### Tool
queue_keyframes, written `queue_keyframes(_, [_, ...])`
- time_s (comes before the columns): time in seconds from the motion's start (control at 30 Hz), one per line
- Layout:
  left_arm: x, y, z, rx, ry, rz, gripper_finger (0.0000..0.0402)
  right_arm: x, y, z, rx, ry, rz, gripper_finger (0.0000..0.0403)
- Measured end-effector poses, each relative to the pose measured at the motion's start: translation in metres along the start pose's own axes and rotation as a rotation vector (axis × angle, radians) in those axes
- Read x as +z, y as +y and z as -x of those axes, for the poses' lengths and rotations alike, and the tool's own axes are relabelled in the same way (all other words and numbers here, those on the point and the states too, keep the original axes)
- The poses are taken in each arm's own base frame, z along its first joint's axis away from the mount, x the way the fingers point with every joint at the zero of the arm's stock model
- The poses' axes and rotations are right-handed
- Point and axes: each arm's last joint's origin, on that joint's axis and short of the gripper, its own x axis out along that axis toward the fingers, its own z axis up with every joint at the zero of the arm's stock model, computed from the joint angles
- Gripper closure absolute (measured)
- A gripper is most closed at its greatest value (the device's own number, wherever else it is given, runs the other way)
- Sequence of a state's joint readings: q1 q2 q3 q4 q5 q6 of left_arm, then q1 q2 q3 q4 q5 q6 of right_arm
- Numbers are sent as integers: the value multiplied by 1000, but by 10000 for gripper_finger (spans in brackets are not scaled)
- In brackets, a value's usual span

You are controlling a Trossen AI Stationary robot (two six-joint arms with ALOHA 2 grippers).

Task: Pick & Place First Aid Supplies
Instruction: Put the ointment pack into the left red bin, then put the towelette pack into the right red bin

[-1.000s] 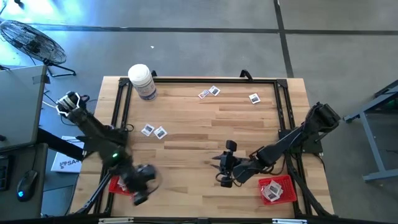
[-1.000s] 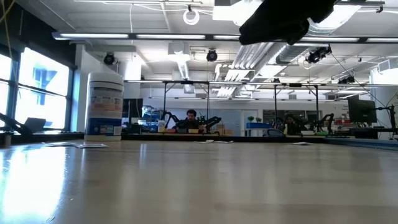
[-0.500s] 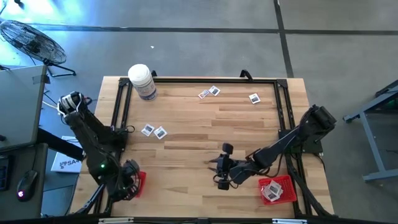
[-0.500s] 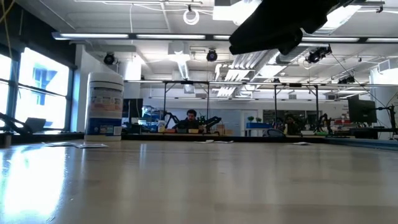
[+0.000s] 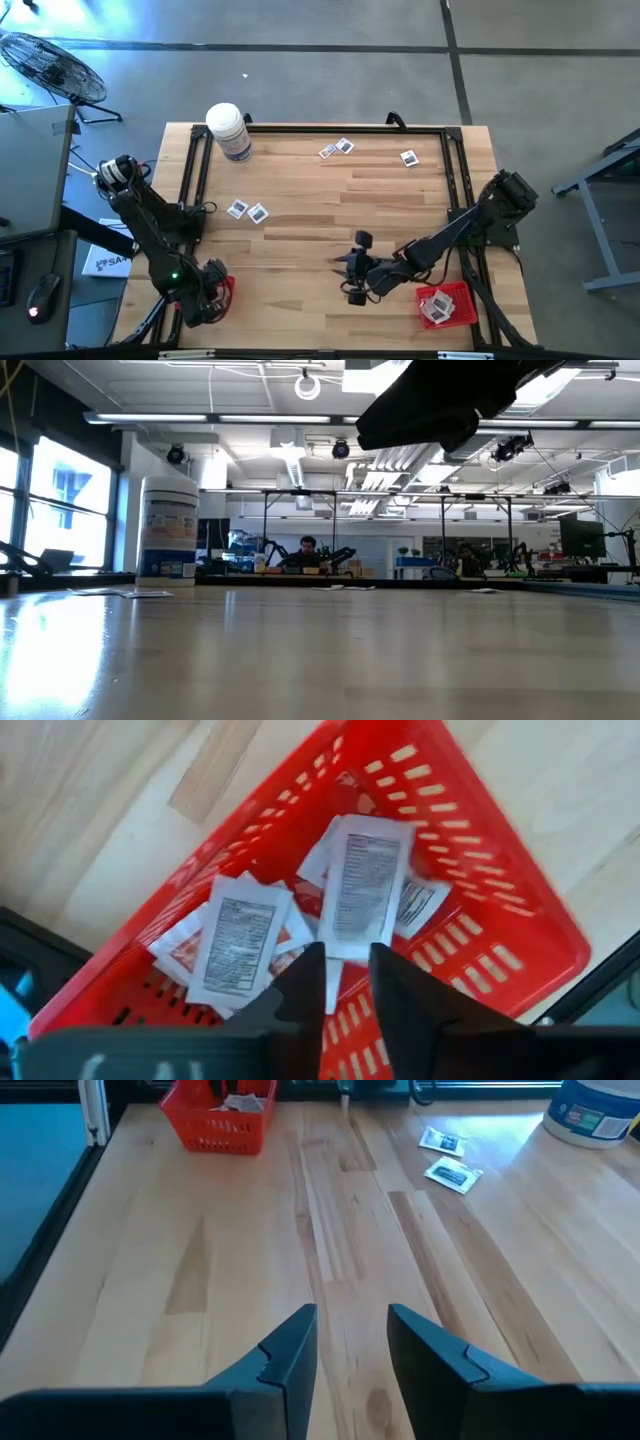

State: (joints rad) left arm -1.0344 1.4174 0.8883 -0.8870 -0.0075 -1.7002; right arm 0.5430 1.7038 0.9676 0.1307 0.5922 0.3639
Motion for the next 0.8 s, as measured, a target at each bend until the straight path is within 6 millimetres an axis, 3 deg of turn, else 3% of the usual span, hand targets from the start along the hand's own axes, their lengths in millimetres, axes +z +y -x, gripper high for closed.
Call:
queue_keyframes(0.23, [1,6,9,31,225,37,294,1,-2,-1,-4,-4,-1,285])
queue_keyframes(0.33, [8,4,20,-8,207,44,294,1,-2,-1,-6,-7,-2,285])
queue_keyframes(0.63, [45,-5,60,-81,-106,-71,293,2,-3,-2,-10,-8,-8,285])
queue_keyframes(0.8, [80,3,62,10,-395,-19,293,2,-3,-2,-11,-8,-42,285])
